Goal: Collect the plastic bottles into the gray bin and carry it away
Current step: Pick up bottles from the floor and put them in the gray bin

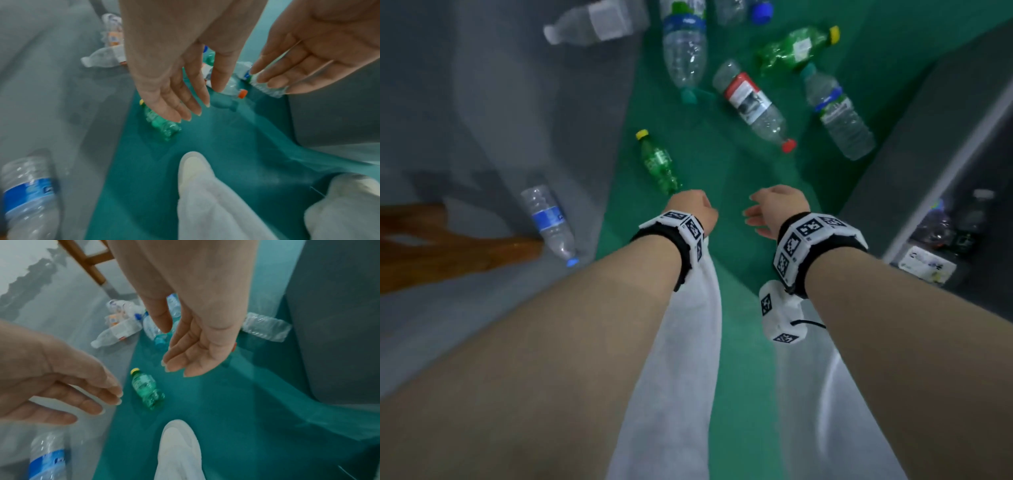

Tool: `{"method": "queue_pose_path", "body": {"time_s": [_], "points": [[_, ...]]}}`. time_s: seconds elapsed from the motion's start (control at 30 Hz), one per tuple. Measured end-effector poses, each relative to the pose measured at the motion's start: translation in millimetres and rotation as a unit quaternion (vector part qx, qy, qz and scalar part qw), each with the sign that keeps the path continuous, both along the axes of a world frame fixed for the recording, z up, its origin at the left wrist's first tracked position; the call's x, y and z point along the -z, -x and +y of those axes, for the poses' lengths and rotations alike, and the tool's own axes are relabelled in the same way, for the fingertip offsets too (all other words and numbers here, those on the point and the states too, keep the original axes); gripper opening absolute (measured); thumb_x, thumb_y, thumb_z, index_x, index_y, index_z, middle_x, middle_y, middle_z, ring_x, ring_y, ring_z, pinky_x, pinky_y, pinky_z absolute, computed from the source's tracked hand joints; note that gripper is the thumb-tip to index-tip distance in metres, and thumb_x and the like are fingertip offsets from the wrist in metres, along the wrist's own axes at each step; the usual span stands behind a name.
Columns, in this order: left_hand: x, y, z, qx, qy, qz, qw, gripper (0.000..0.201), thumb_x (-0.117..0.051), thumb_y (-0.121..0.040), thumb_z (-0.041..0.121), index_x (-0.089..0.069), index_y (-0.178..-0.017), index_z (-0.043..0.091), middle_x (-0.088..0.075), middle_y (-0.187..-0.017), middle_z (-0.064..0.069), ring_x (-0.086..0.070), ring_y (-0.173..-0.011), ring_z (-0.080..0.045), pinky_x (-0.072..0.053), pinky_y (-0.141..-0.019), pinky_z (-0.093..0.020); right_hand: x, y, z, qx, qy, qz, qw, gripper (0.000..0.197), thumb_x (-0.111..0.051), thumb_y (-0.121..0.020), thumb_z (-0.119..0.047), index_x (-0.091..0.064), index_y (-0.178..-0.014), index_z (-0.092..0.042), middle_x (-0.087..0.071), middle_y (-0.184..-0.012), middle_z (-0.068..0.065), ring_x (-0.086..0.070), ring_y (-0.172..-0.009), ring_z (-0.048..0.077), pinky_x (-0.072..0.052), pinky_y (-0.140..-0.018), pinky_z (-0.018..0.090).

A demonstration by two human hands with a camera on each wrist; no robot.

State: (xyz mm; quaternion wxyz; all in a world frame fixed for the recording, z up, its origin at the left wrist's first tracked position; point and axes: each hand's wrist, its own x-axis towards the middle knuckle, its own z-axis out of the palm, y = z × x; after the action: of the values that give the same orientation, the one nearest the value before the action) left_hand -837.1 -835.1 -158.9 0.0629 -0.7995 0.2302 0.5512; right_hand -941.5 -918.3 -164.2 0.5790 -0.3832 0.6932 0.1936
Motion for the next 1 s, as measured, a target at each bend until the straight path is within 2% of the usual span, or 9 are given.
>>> {"method": "queue_pose_path", "body": {"time_s": [0.13,0.33,0.4,0.47,0.53,0.63,0.83,0.9,1.0], "points": [[34.6,-51.4,61.6,-0.066,-0.040,-0.020,0.997,0.027,-0.048,-0.094,0.020,-0.065,-0.108,0.003,-0.064,-0.102,-0.012,-0.055,-0.087,-0.025,-0.046,-0.080,-0.029,28.6,-44.4,35.6,-0.079,-0.010,0.006,0.997,0.018,-0.049,-0.094,-0.020,-0.052,-0.077,-0.020,-0.067,-0.069,0.003,-0.061,-0.056,0.016,-0.049,-0.062,0.027],[88.1,-125.2,146.2,-0.139,-0.093,-0.097,0.981,0.034,-0.049,-0.091,0.017,-0.041,-0.059,0.006,-0.043,-0.065,-0.010,-0.037,-0.052,-0.021,-0.030,-0.046,-0.024,93.8,-99.6,81.9,-0.166,-0.007,0.016,0.986,0.016,-0.053,-0.088,-0.019,-0.055,-0.072,-0.019,-0.070,-0.079,0.009,-0.067,-0.076,0.027,-0.056,-0.084,0.043],[110.8,-141.5,173.7,-0.164,-0.120,-0.121,0.972,0.022,-0.051,-0.090,0.022,-0.061,-0.086,0.003,-0.056,-0.097,-0.018,-0.055,-0.079,-0.028,-0.047,-0.067,-0.030,116.2,-116.8,95.6,-0.202,0.009,0.024,0.979,0.010,-0.054,-0.079,-0.024,-0.061,-0.078,-0.016,-0.070,-0.094,0.014,-0.067,-0.091,0.032,-0.054,-0.088,0.050],[128.6,-150.9,197.8,-0.196,-0.137,-0.156,0.958,0.040,-0.054,-0.089,0.029,-0.056,-0.124,0.008,-0.041,-0.137,-0.021,-0.046,-0.121,-0.037,-0.040,-0.100,-0.040,129.8,-132.4,106.9,-0.223,0.028,0.034,0.974,0.029,-0.056,-0.081,-0.024,-0.065,-0.107,-0.015,-0.067,-0.105,0.012,-0.064,-0.092,0.030,-0.054,-0.088,0.044],[150.5,-161.6,219.4,-0.240,-0.166,-0.183,0.939,0.060,-0.057,-0.089,0.035,-0.040,-0.140,0.009,-0.022,-0.150,-0.020,-0.029,-0.136,-0.039,-0.028,-0.111,-0.042,151.9,-144.9,118.4,-0.244,0.059,0.051,0.967,0.043,-0.059,-0.086,-0.024,-0.055,-0.128,-0.012,-0.062,-0.117,0.010,-0.059,-0.091,0.024,-0.050,-0.081,0.033],[171.6,-174.6,238.5,-0.296,-0.228,-0.215,0.902,0.067,-0.058,-0.086,0.030,-0.030,-0.144,0.010,-0.015,-0.150,-0.017,-0.023,-0.136,-0.037,-0.019,-0.113,-0.040,175.3,-152.5,126.6,-0.283,0.119,0.107,0.946,0.061,-0.065,-0.081,-0.036,-0.042,-0.133,-0.015,-0.047,-0.133,0.011,-0.055,-0.107,0.030,-0.046,-0.090,0.041],[217.4,-188.6,269.0,-0.118,-0.292,-0.151,0.937,0.056,-0.051,-0.093,0.019,-0.033,-0.145,0.012,-0.016,-0.152,-0.027,-0.022,-0.136,-0.047,-0.022,-0.111,-0.053,202.5,-168.7,131.8,-0.338,0.180,0.216,0.898,0.071,-0.066,-0.079,-0.049,-0.036,-0.134,-0.015,-0.033,-0.142,0.012,-0.042,-0.123,0.029,-0.031,-0.103,0.038],[216.6,-195.4,274.0,-0.170,-0.284,-0.160,0.930,0.069,-0.053,-0.092,0.025,-0.019,-0.151,0.009,-0.015,-0.153,-0.027,-0.022,-0.139,-0.045,-0.023,-0.113,-0.051,208.9,-166.3,128.0,-0.349,0.179,0.225,0.892,0.072,-0.064,-0.080,-0.052,-0.037,-0.136,-0.016,-0.032,-0.143,0.013,-0.042,-0.124,0.030,-0.031,-0.103,0.040],[227.8,-198.9,287.9,-0.117,-0.267,-0.196,0.936,0.056,-0.038,-0.094,0.004,-0.023,-0.148,0.002,-0.019,-0.145,-0.041,-0.033,-0.125,-0.061,-0.033,-0.098,-0.066,216.7,-159.2,126.2,-0.369,0.181,0.224,0.884,0.073,-0.064,-0.078,-0.057,-0.040,-0.136,-0.019,-0.033,-0.140,0.013,-0.045,-0.118,0.032,-0.035,-0.097,0.043]]}}
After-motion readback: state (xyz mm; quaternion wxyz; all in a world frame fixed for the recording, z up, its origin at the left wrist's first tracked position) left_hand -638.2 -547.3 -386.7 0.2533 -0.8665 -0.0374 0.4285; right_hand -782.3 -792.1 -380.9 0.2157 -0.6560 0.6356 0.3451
